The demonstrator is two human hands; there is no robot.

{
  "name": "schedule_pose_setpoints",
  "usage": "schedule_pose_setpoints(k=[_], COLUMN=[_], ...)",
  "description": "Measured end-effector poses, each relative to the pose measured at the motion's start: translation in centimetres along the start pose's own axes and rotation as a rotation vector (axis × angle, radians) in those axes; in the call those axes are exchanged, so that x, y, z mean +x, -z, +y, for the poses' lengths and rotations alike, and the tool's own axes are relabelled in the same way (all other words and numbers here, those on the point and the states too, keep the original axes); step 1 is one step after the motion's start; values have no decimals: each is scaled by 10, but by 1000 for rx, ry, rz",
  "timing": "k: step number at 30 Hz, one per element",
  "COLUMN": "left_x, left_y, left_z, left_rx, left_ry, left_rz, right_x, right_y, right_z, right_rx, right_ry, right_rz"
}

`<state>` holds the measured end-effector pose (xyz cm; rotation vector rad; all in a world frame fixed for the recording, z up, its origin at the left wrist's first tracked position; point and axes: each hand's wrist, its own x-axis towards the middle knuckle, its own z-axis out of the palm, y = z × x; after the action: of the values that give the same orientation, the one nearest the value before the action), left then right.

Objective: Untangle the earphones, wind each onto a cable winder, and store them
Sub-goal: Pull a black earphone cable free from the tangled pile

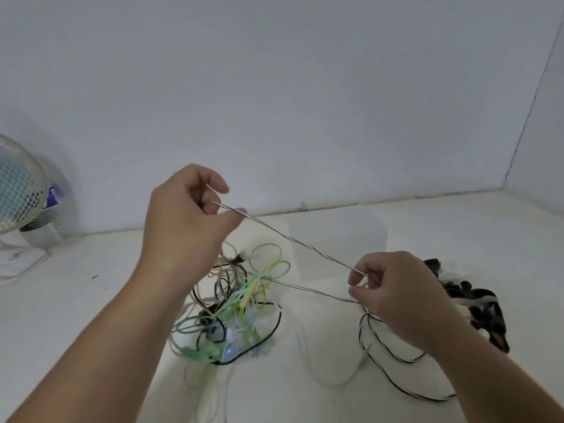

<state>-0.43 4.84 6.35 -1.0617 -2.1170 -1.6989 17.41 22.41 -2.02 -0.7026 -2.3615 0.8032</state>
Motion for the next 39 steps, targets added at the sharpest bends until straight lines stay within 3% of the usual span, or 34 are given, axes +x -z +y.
schedule_pose_setpoints(k=[2,4,7,9,13,16,18,20,23,26,29,31,33,39], left_x=[3,4,-3,-5,0,-1,-3,-5,-6,-6,-9,-13,-18,-50], left_y=[4,6,4,1,5,8,9,8,2,1,4,5,2,-34], left_z=[1,-6,-16,-24,-34,-34,-41,-48,-56,-63,-59,-53,-44,-33], left_rx=[192,283,-88,-182,136,442,516,476,146,-76,-109,-9,88,373], left_ry=[-88,-37,407,517,222,-94,-194,-173,157,417,466,416,308,52], left_rz=[23,-17,-292,-285,44,65,57,109,132,79,-30,-172,-296,-633], right_x=[1,2,3,1,0,2,4,6,7,7,11,13,14,14], right_y=[2,3,4,6,13,12,13,16,18,13,13,18,22,21], right_z=[2,3,2,0,-2,-1,2,5,10,12,18,20,19,10], right_rx=[-39,-53,-23,58,18,-90,-48,94,221,190,364,675,944,1250], right_ry=[0,1,6,21,34,-2,-51,-132,-234,-257,-283,-310,-339,-445], right_rz=[35,117,211,176,115,196,295,348,306,269,368,466,456,132])
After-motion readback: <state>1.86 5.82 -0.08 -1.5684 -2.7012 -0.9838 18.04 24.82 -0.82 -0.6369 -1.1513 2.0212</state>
